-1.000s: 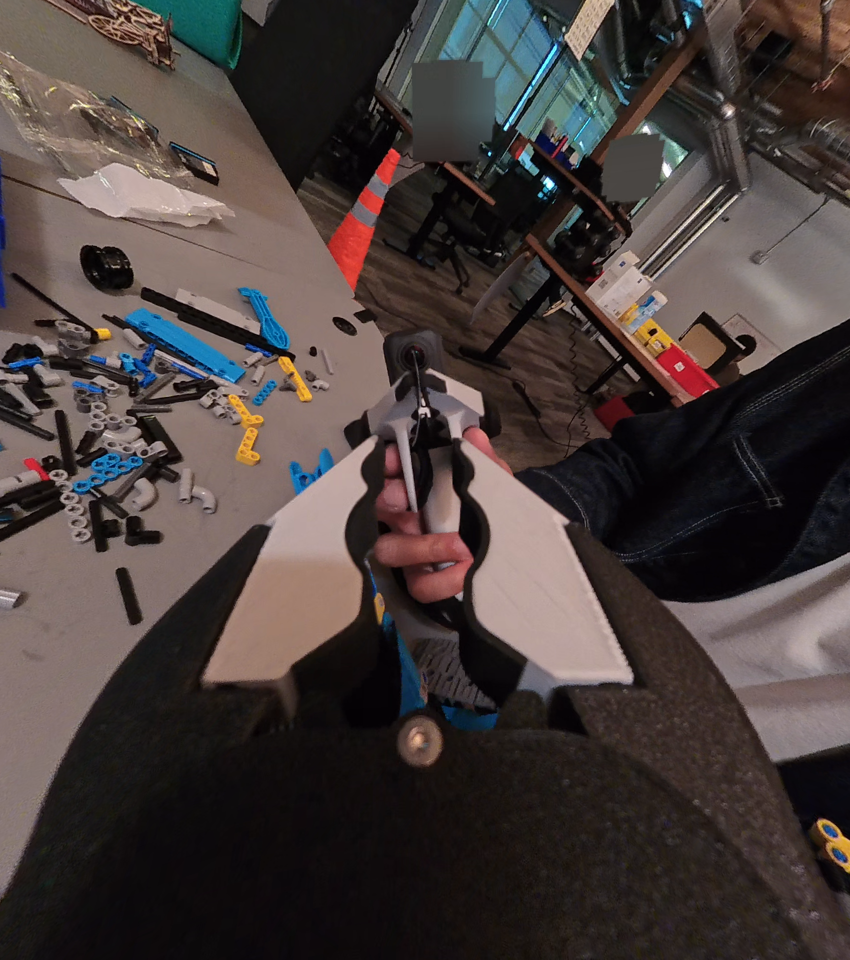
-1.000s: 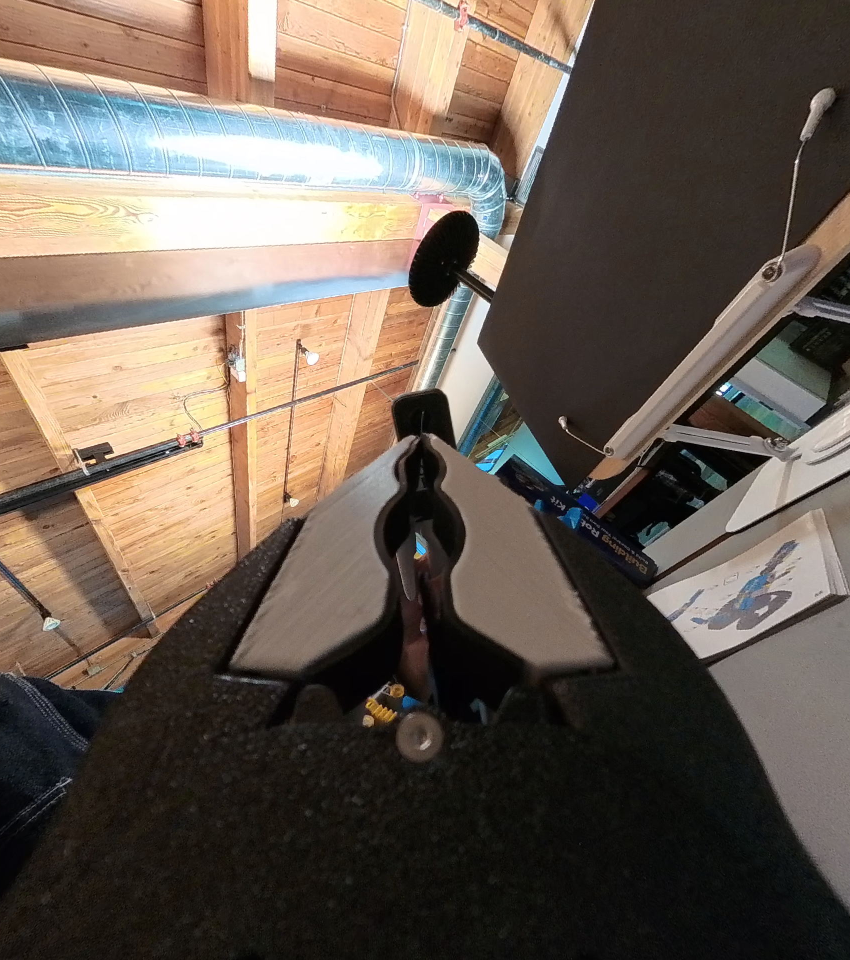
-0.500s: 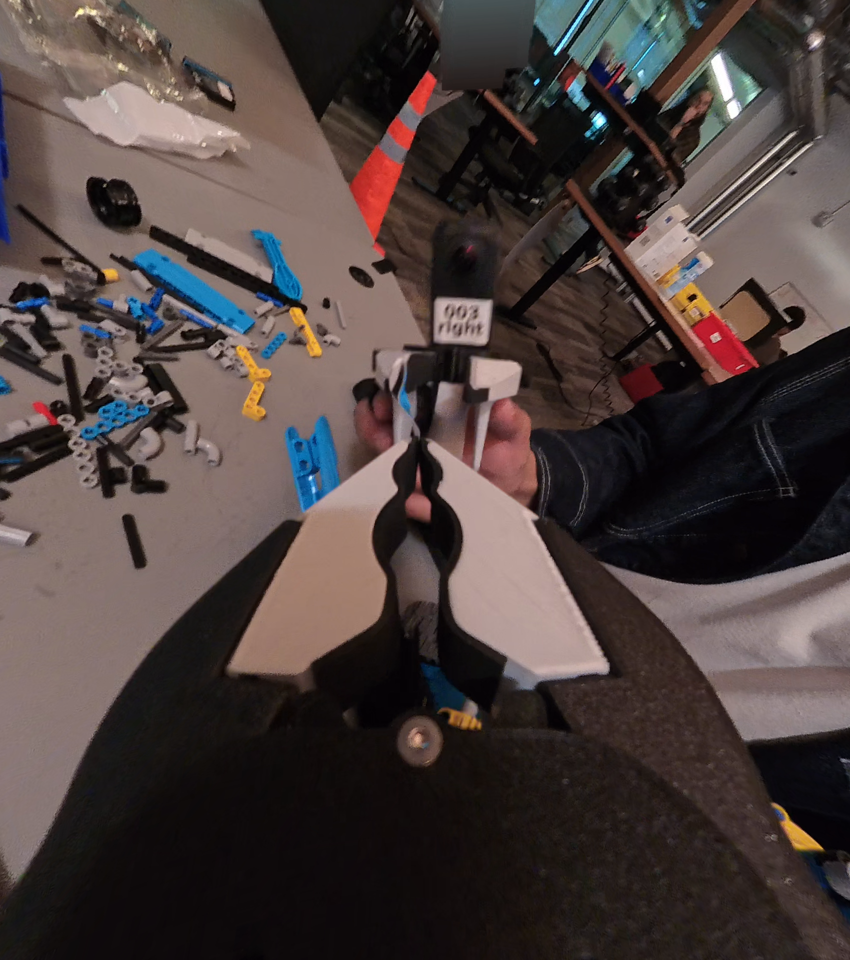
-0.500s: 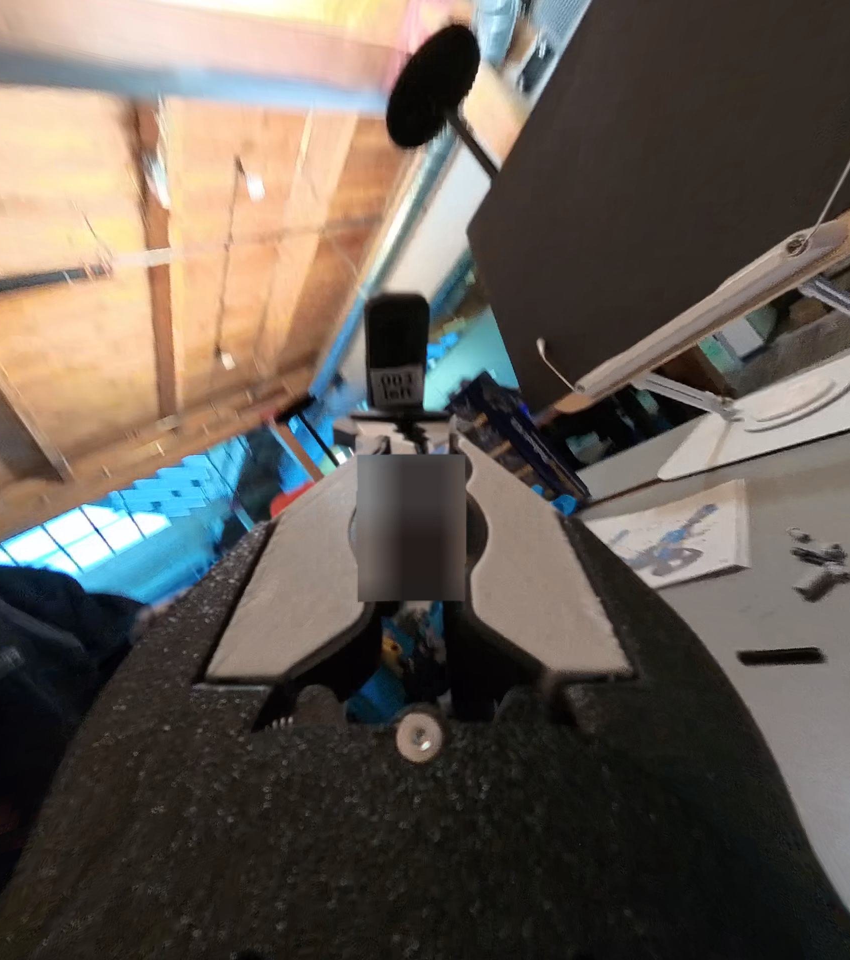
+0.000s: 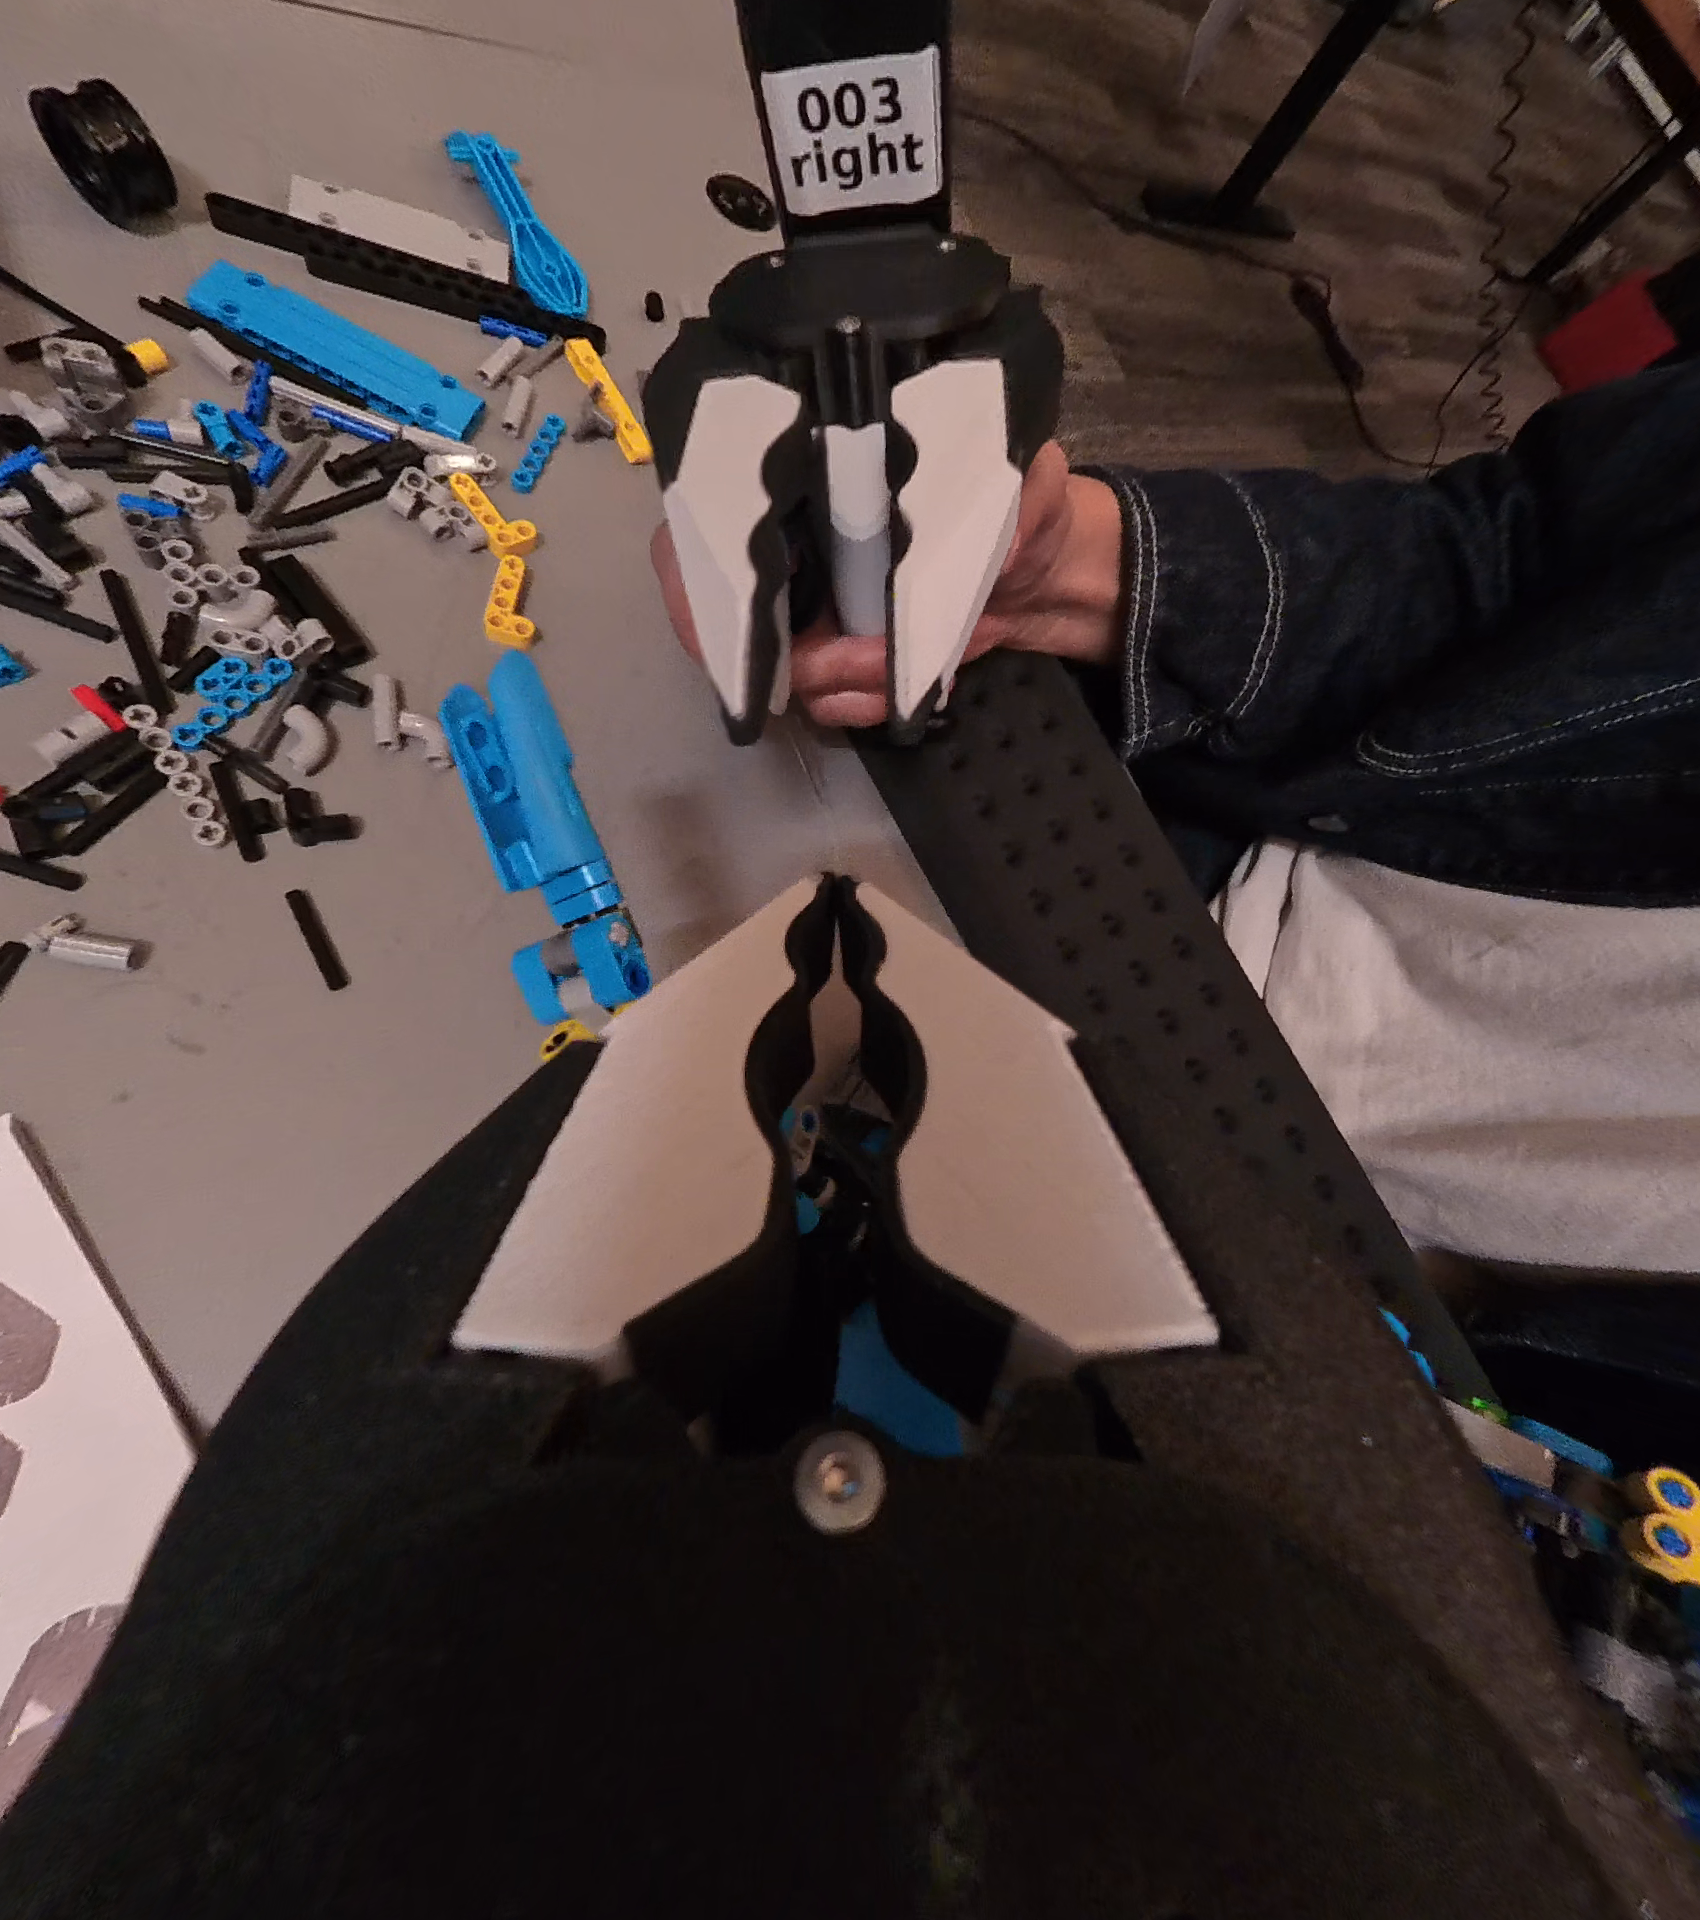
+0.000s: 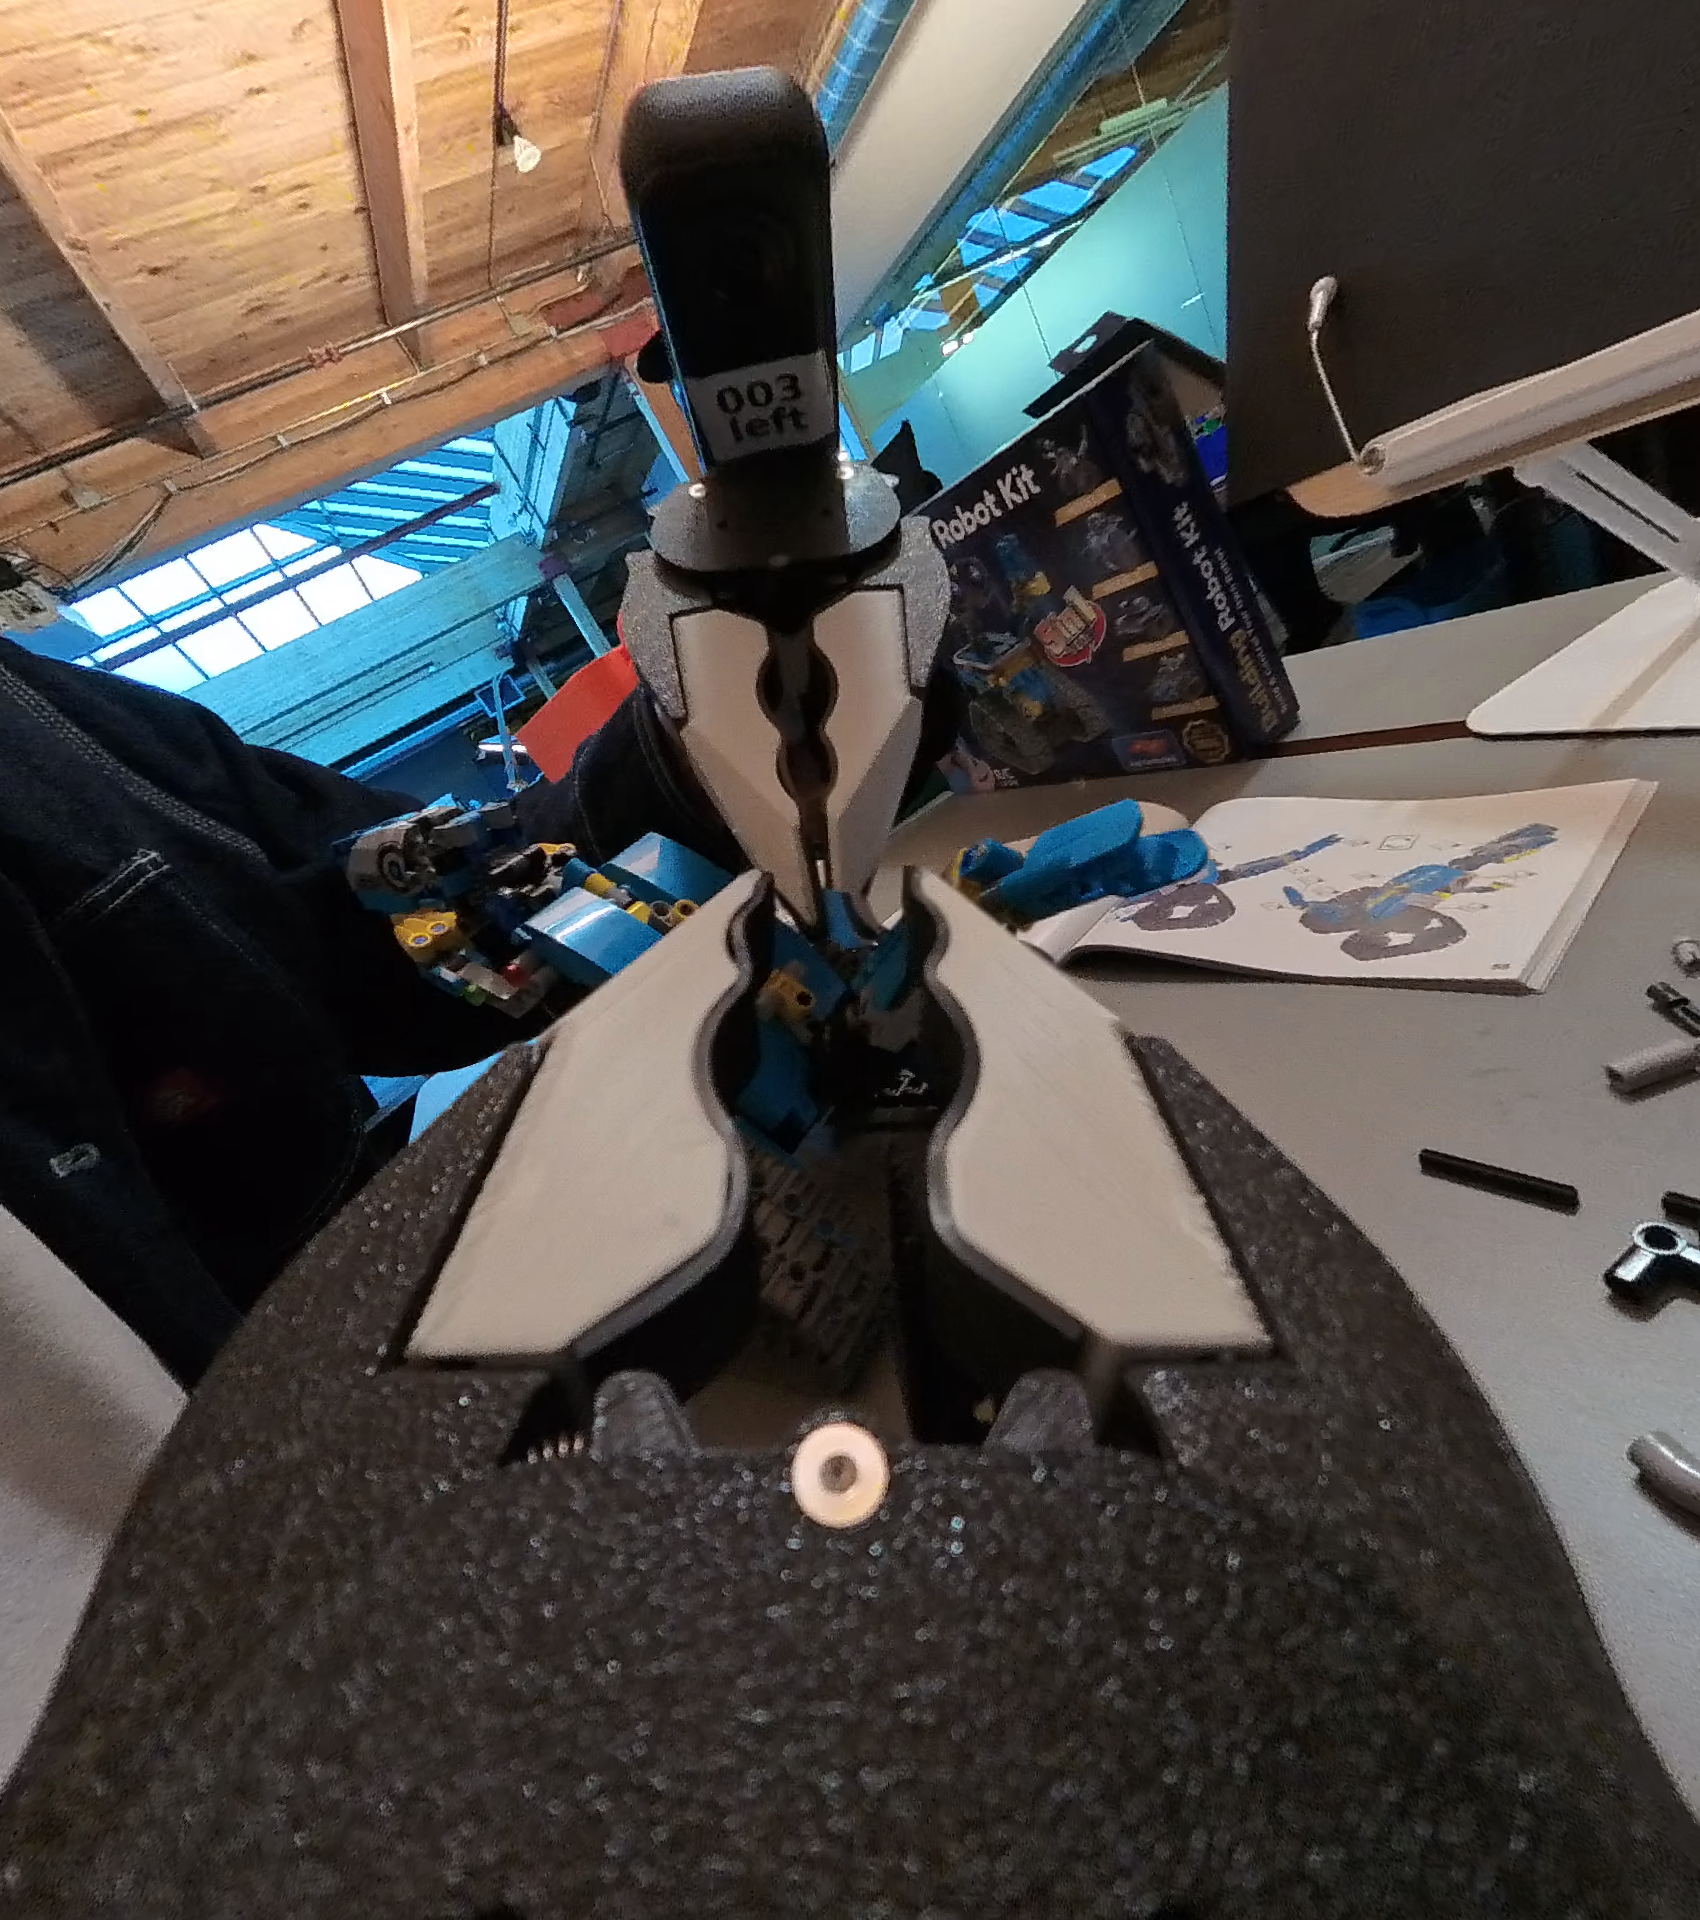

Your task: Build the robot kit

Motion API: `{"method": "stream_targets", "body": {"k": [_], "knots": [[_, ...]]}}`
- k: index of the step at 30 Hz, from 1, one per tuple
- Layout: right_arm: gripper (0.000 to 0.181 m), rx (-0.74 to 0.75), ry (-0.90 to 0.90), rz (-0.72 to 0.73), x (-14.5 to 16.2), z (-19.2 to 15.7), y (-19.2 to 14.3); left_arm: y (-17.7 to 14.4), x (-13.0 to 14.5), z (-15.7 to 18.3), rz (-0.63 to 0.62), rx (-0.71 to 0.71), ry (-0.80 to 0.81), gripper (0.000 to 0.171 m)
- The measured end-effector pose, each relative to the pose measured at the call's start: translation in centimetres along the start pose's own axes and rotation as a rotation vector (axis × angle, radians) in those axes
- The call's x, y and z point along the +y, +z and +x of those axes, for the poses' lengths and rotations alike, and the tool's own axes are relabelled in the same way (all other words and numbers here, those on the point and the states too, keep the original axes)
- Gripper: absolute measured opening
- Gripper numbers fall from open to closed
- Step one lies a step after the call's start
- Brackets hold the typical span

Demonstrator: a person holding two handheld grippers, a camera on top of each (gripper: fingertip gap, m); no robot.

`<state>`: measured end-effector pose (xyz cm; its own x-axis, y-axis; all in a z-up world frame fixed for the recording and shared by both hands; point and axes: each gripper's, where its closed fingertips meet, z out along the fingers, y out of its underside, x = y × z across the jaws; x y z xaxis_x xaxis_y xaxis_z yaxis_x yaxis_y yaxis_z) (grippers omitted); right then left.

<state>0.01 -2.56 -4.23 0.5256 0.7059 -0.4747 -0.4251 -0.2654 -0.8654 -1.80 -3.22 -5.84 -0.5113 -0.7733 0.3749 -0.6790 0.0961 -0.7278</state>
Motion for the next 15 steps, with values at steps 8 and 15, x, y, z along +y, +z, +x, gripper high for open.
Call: {"method": "stream_targets", "body": {"k": [8, 15], "knots": [[0.017, 0.025, 0.004, -0.017, 0.4, 0.4, 0.1, -0.3, 0.0, -0.1, 0.004, -0.002, -0.004, 0.000], [0.017, -0.009, 0.047, -0.044, 0.9, 0.3, 0.4, -0.6, -0.2, 0.2, 0.001, -0.006, 0.008, 0.000]]}}
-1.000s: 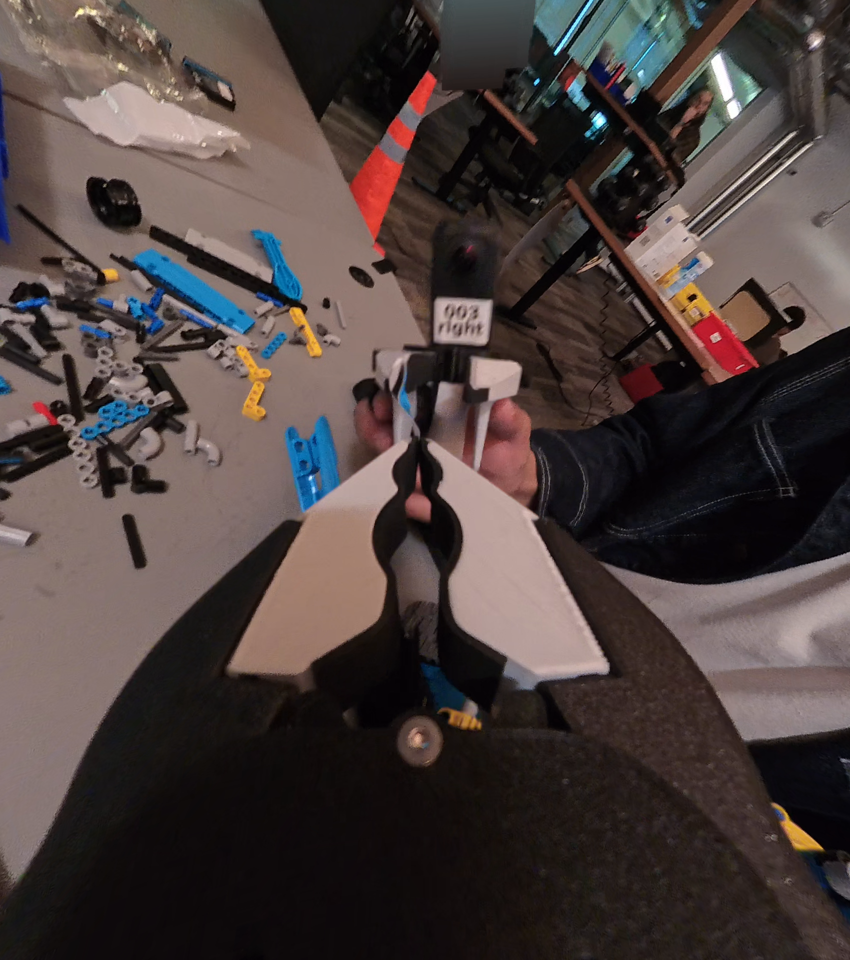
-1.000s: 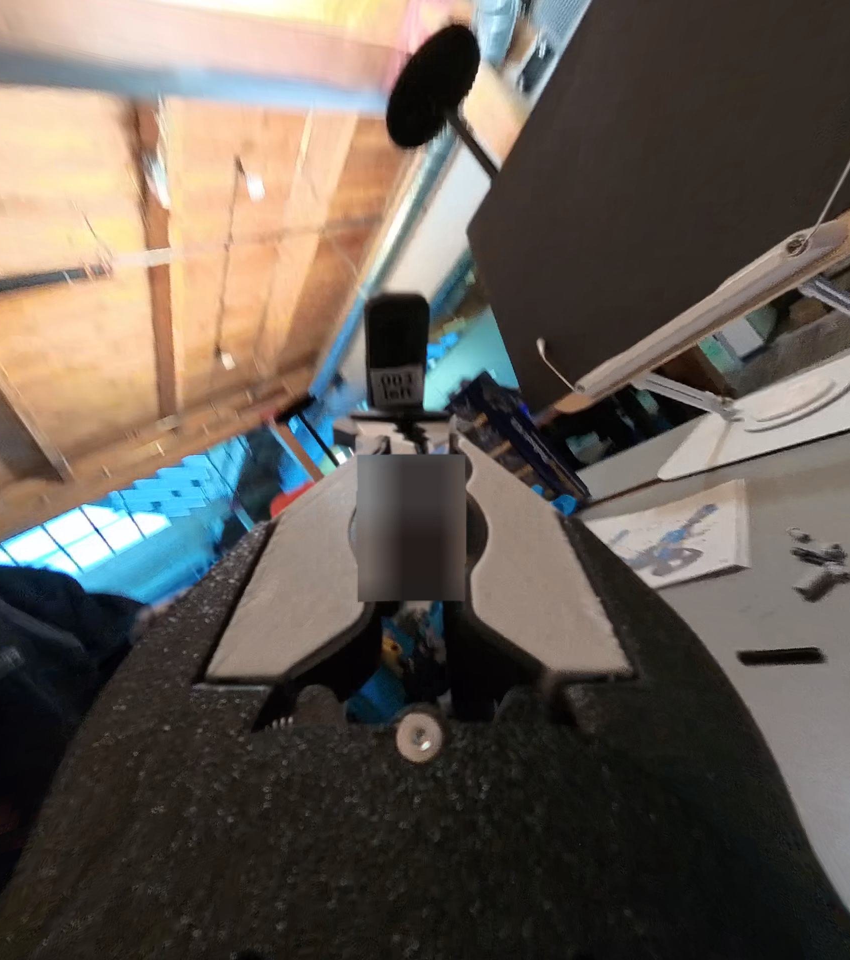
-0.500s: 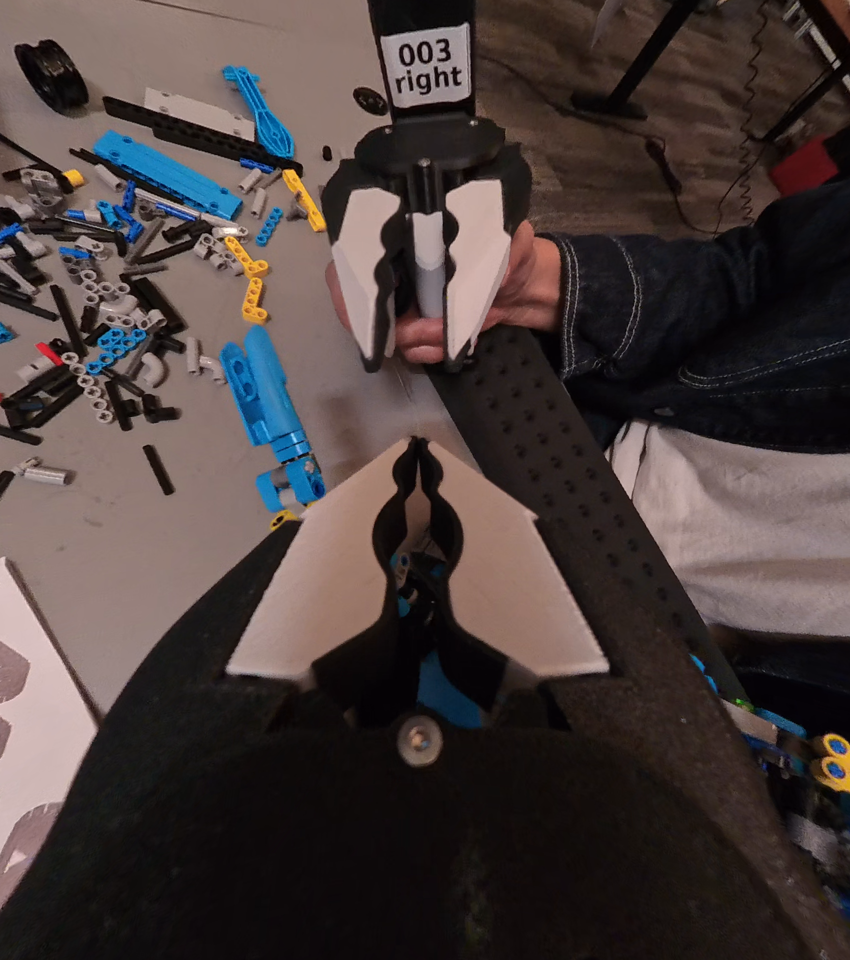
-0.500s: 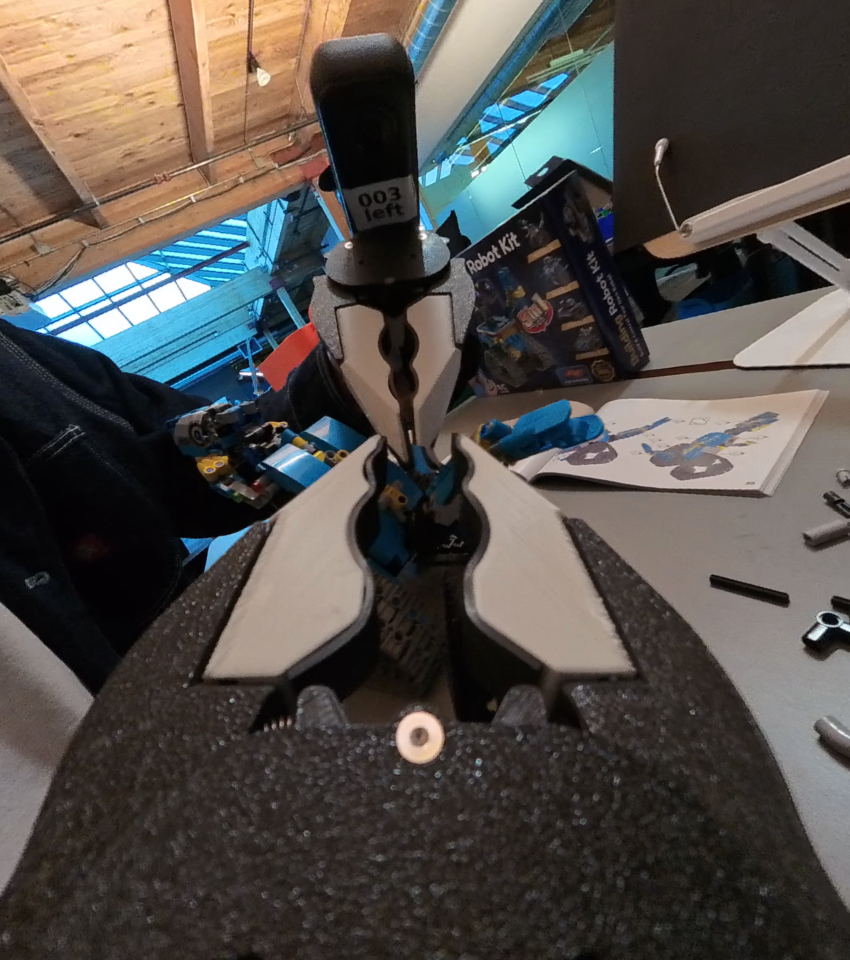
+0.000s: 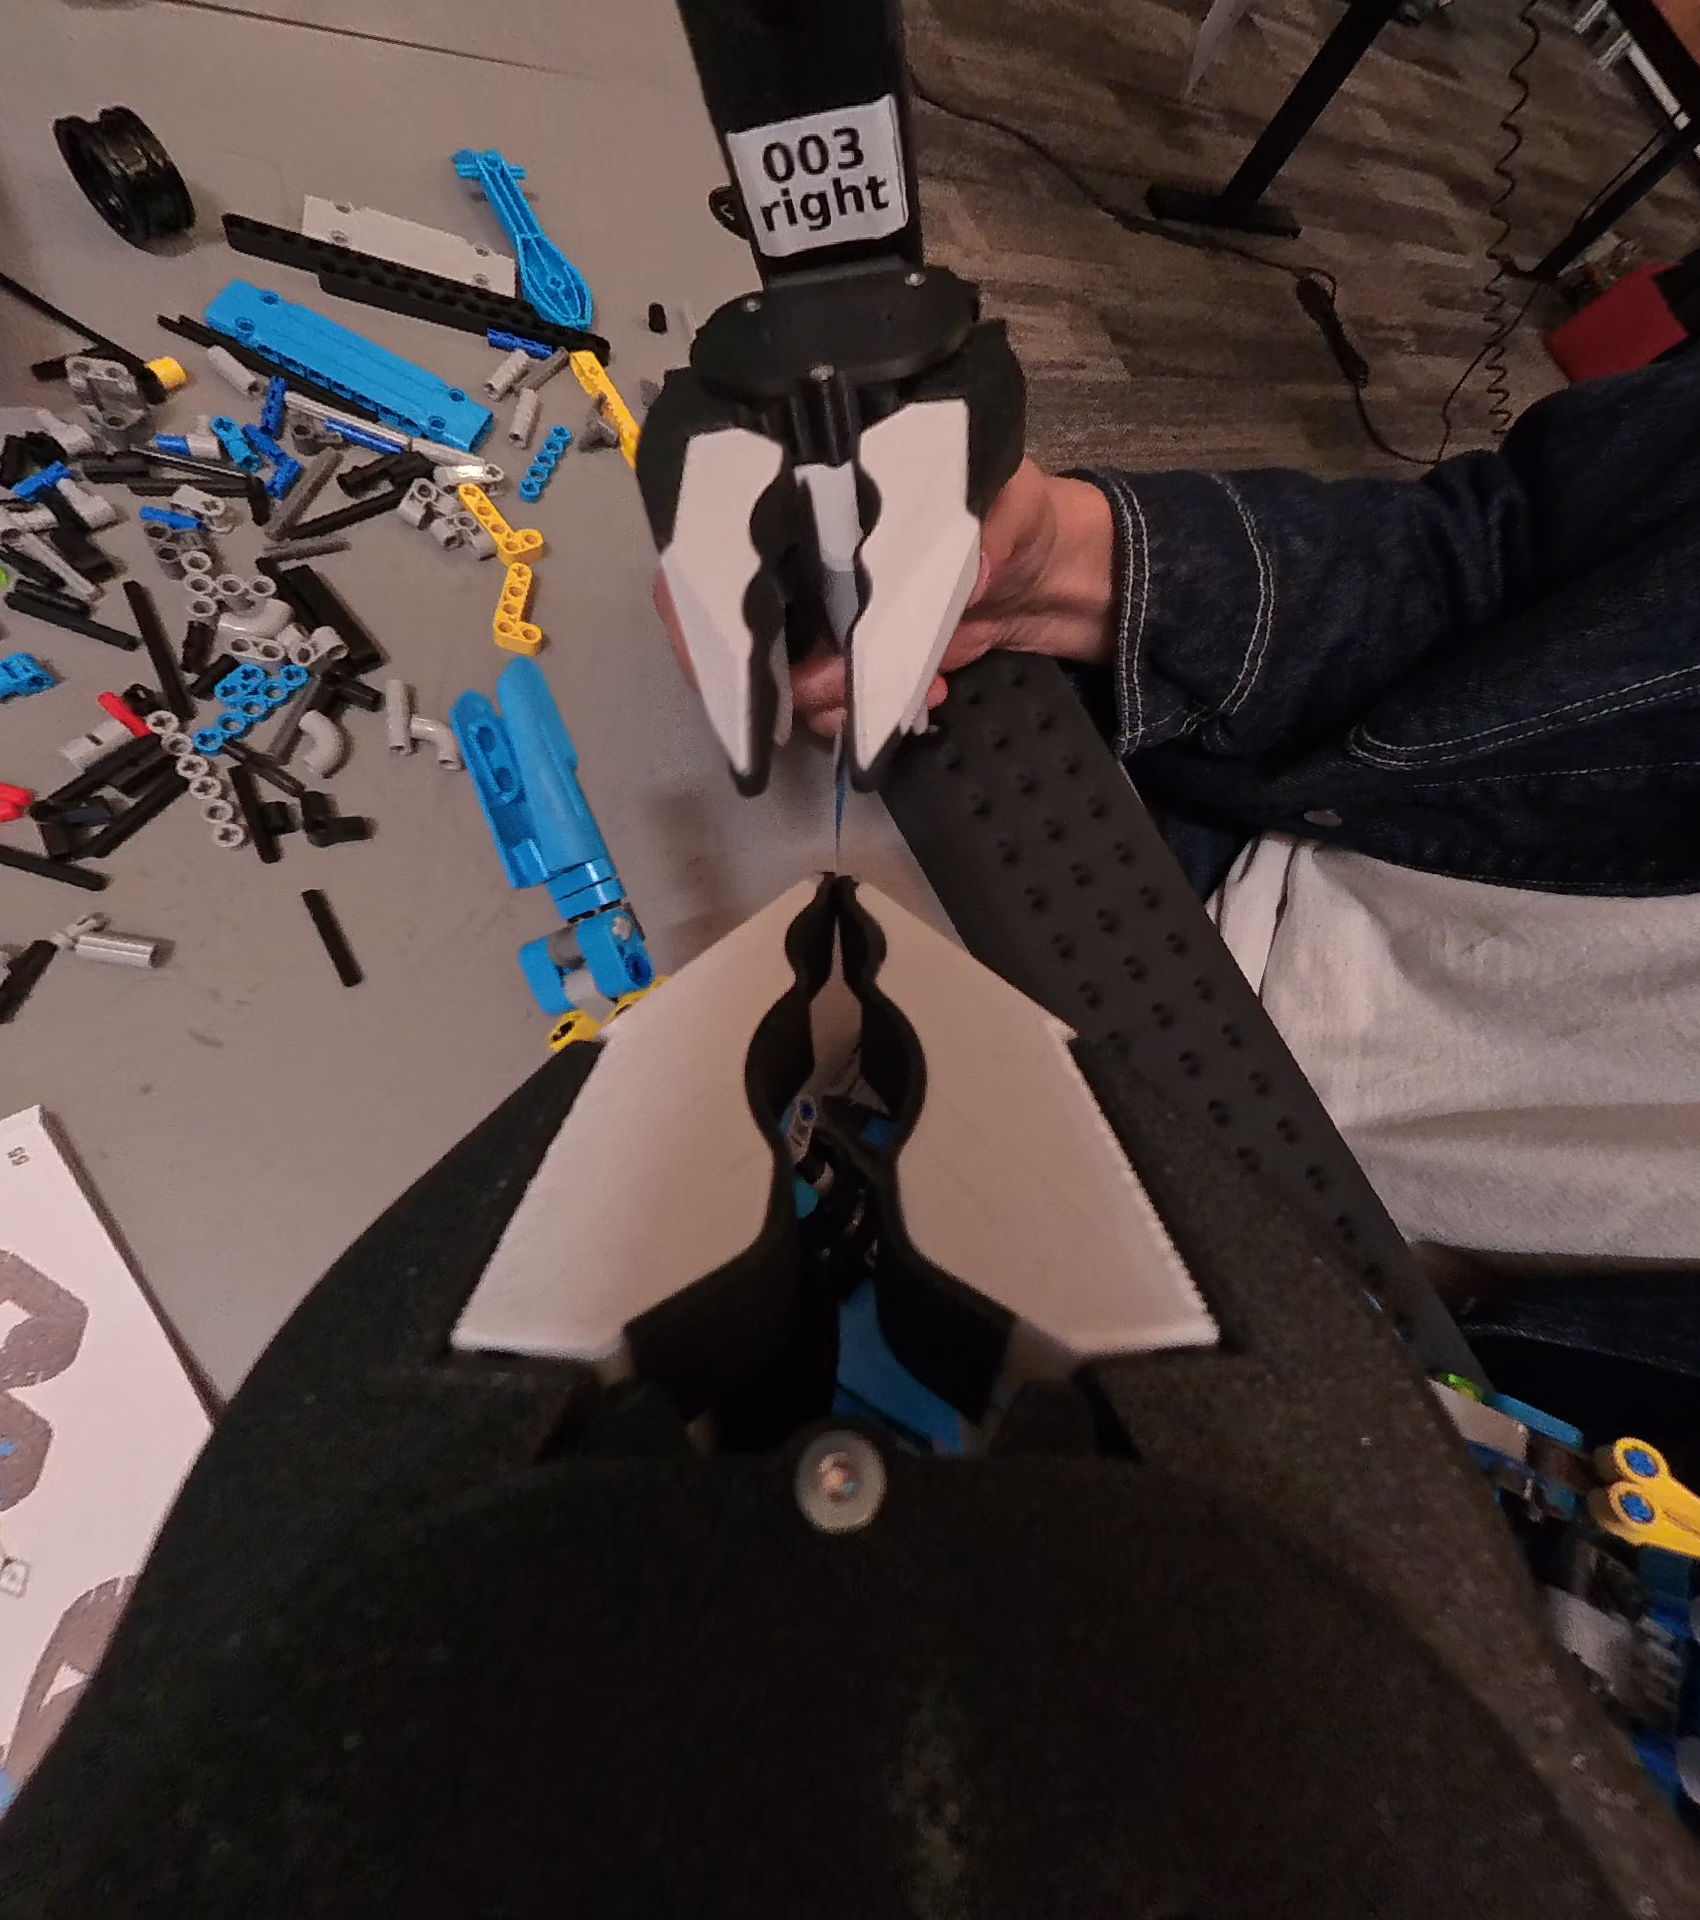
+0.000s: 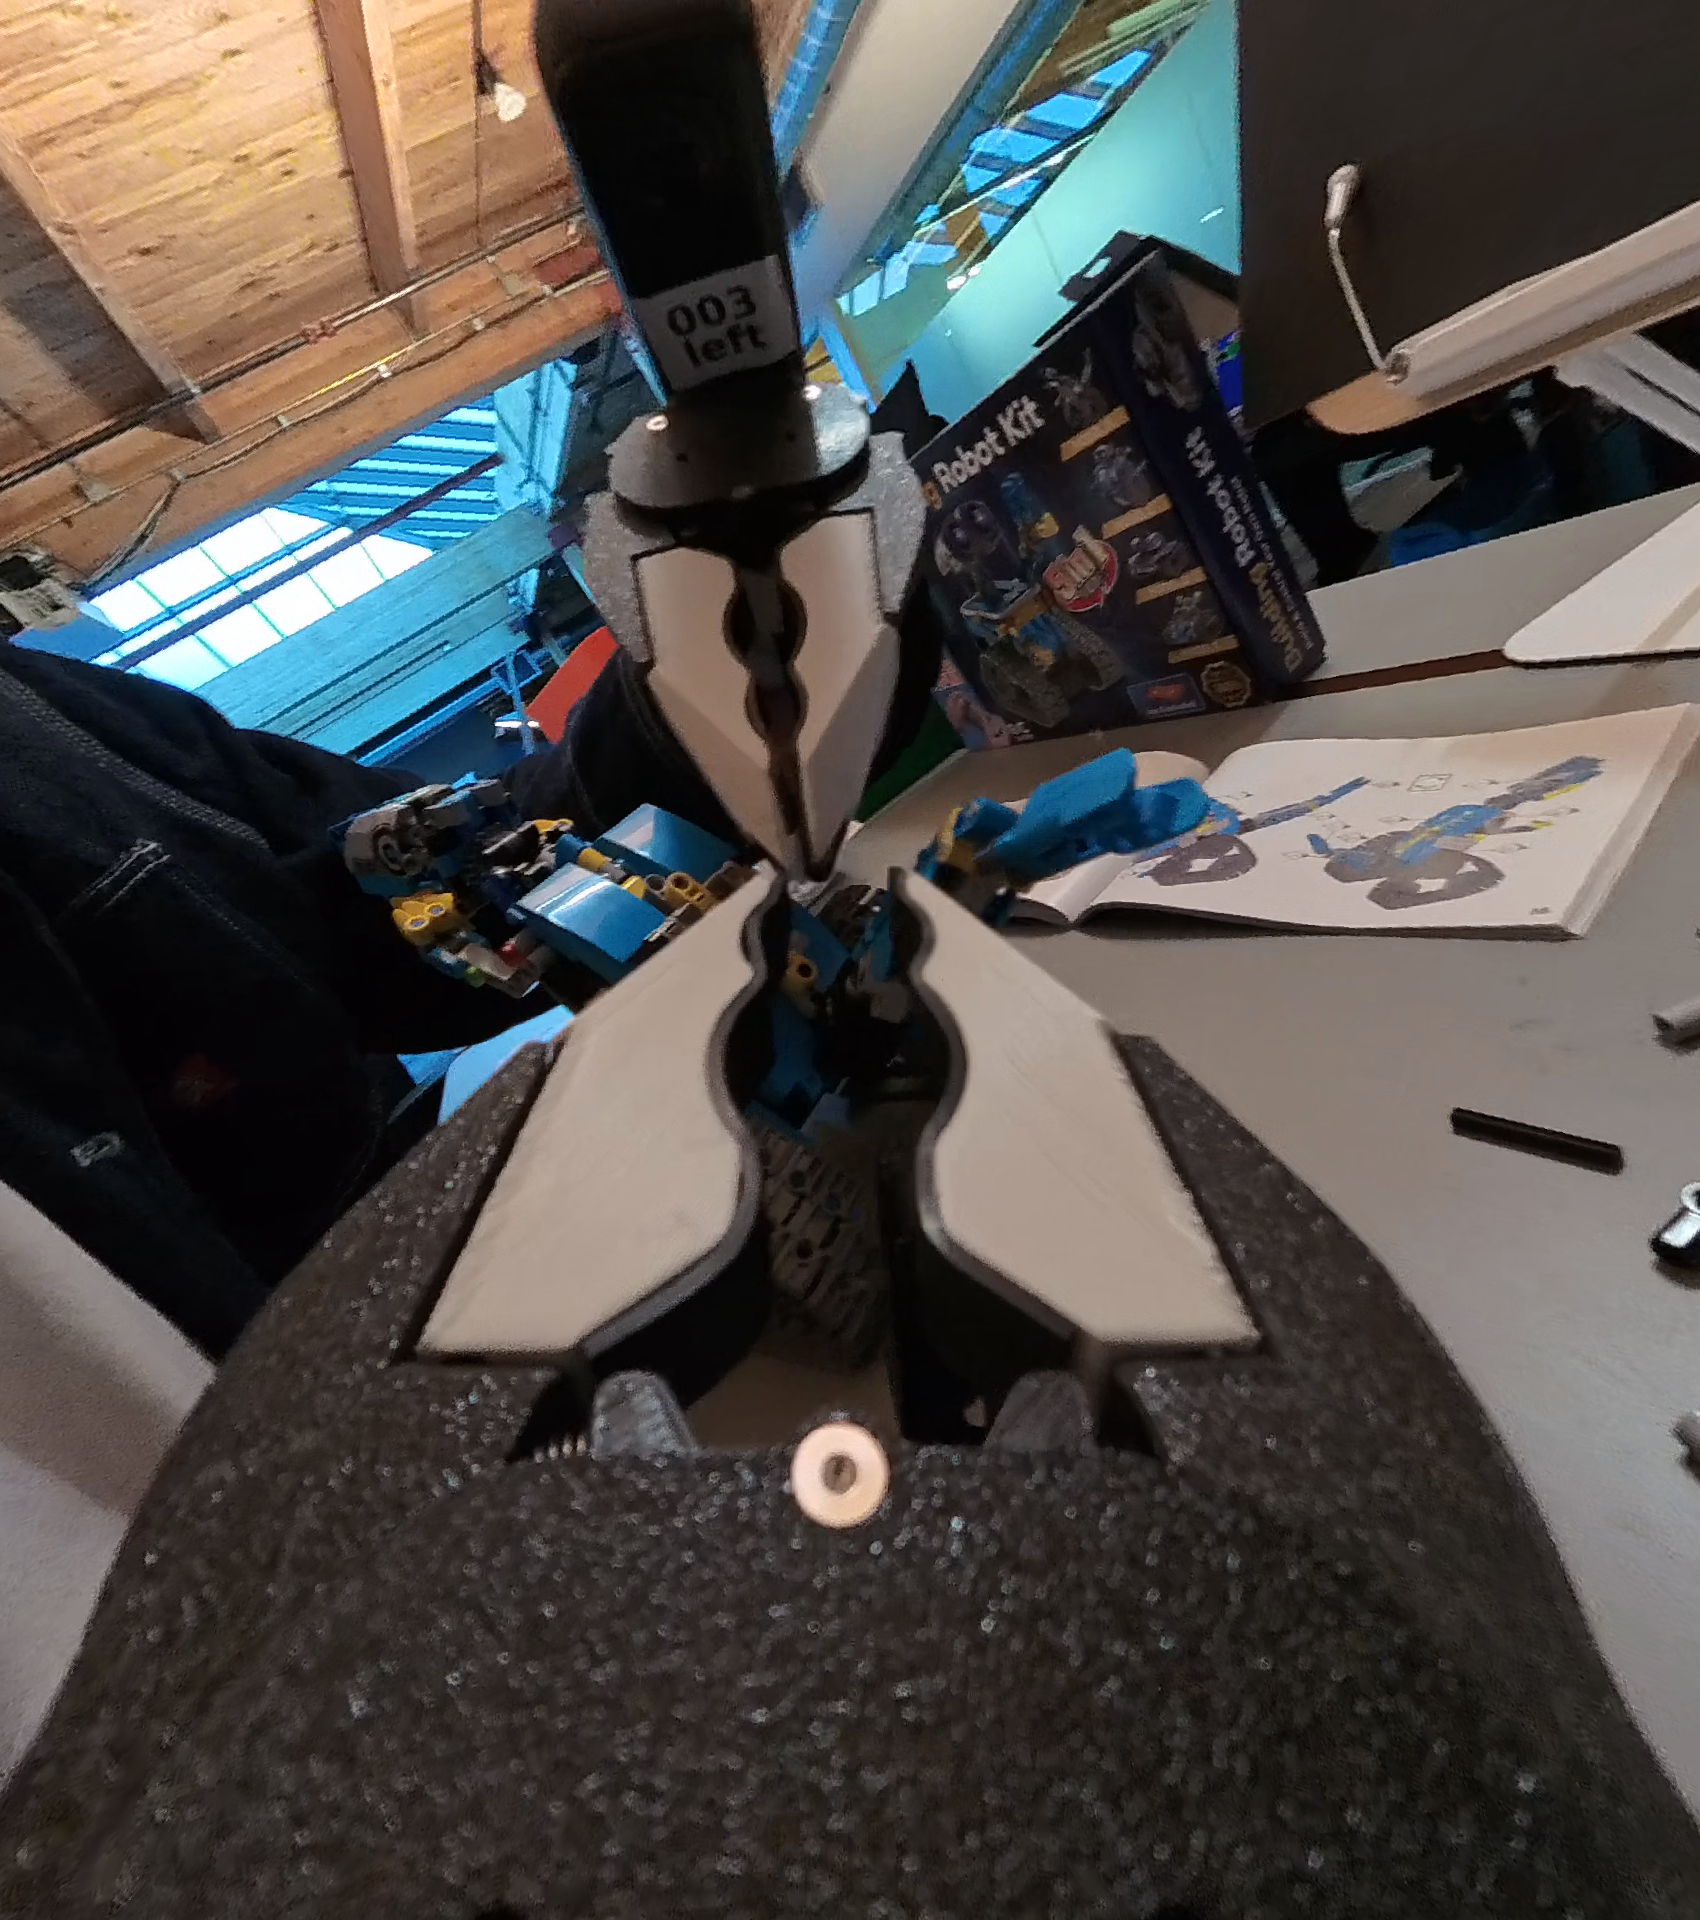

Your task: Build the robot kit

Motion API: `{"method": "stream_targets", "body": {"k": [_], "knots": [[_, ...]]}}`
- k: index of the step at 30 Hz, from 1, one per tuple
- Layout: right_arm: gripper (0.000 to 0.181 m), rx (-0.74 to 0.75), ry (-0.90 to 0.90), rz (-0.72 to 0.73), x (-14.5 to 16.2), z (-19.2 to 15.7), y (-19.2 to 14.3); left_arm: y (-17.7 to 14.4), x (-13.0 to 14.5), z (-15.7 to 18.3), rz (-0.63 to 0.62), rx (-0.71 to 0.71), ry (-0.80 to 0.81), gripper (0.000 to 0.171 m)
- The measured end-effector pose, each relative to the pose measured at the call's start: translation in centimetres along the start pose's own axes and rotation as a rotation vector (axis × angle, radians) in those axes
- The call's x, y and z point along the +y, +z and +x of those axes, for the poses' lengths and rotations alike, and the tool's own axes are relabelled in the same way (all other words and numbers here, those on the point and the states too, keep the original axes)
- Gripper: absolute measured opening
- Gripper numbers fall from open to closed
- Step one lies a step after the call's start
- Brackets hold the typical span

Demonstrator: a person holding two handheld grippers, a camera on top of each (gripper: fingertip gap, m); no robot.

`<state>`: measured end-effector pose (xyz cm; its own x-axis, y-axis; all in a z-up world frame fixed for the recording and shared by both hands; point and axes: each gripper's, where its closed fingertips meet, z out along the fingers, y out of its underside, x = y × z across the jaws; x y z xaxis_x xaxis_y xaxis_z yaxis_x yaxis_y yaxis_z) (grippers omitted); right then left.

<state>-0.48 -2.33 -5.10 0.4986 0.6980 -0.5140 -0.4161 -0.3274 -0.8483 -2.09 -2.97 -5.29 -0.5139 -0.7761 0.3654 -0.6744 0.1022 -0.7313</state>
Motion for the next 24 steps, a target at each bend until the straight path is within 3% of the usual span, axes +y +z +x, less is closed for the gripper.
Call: {"method": "stream_targets", "body": {"k": [7, 19, 22, 24], "knots": [[0.000, -0.023, -0.024, 0.035, -0.6, -0.6, -0.5, 0.1, 0.4, -0.1, -0.008, 0.003, -0.013, 0.000], [0.000, 0.044, -0.070, 0.015, -0.5, 0.0, -0.5, -0.1, 0.1, -0.1, 0.029, 0.024, -0.046, 0.000], [0.000, 0.091, -0.117, 0.022, -0.9, 0.4, -0.7, -0.1, -0.2, -0.3, 0.054, 0.022, -0.079, 0.023], [0.000, 0.093, -0.120, 0.025, -1.2, 0.5, -0.9, -0.4, -0.9, -0.6, 0.099, 0.014, -0.099, 0.029]]}}
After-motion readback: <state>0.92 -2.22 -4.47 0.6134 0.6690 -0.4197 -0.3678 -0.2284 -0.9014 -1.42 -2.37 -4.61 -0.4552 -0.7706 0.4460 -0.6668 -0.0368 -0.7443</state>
